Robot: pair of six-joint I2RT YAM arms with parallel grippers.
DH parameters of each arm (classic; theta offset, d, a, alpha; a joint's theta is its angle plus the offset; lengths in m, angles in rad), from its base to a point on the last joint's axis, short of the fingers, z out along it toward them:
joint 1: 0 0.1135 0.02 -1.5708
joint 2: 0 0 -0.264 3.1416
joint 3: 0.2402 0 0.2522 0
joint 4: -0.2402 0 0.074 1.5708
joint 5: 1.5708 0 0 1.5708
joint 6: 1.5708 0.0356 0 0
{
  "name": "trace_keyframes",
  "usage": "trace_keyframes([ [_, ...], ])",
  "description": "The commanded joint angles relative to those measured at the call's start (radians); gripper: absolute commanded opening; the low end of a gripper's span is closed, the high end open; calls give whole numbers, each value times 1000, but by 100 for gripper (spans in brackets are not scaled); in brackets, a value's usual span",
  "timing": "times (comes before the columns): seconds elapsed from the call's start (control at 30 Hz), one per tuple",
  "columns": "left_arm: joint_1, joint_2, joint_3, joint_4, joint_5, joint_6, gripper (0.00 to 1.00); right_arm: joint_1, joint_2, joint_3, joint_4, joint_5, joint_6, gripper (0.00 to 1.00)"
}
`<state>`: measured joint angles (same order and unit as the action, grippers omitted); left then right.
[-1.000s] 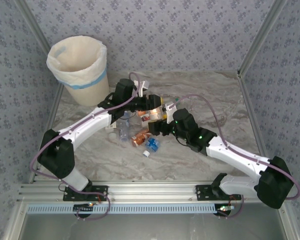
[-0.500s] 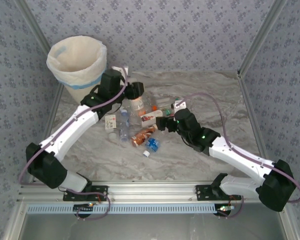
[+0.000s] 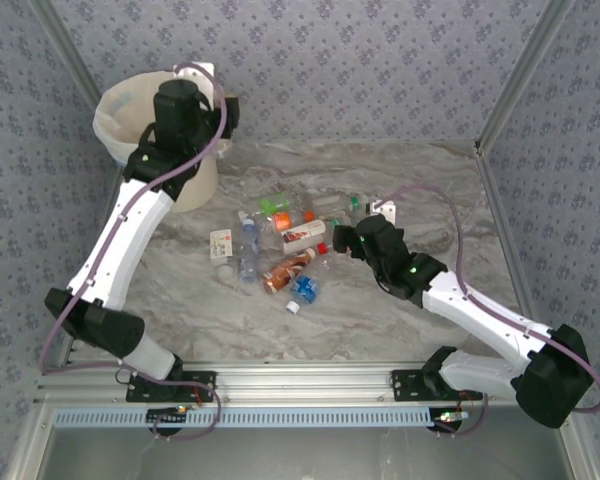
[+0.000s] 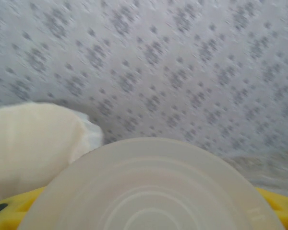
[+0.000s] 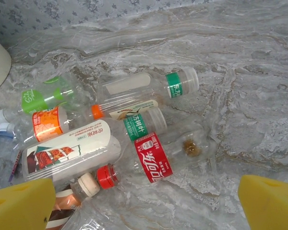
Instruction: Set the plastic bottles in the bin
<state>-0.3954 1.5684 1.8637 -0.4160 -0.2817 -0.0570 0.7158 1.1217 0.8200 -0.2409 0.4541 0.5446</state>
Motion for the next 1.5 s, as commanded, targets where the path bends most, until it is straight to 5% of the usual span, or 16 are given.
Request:
trace_keyframes([
  [0.0, 16, 48, 149, 7, -143, 176, 43, -6, -16, 22, -23, 29, 35, 100],
  [0.37, 170, 235, 365, -63, -281, 248, 43, -7, -14, 28, -39, 17, 40, 100],
  [0.9, 409, 529, 656, -338, -189, 23, 50, 2, -40, 14, -63, 30, 78, 100],
  [1.13, 457, 725, 976, -534, -144, -71, 75, 6, -49, 13, -78, 53, 78, 100],
  [1.3, 471, 719, 994, -560, -31, -147, 93, 8, -59, 8, -98, 68, 77, 100],
  [1.47, 471, 695, 994, -573, 81, -211, 100, 8, -63, -4, -98, 74, 77, 100],
])
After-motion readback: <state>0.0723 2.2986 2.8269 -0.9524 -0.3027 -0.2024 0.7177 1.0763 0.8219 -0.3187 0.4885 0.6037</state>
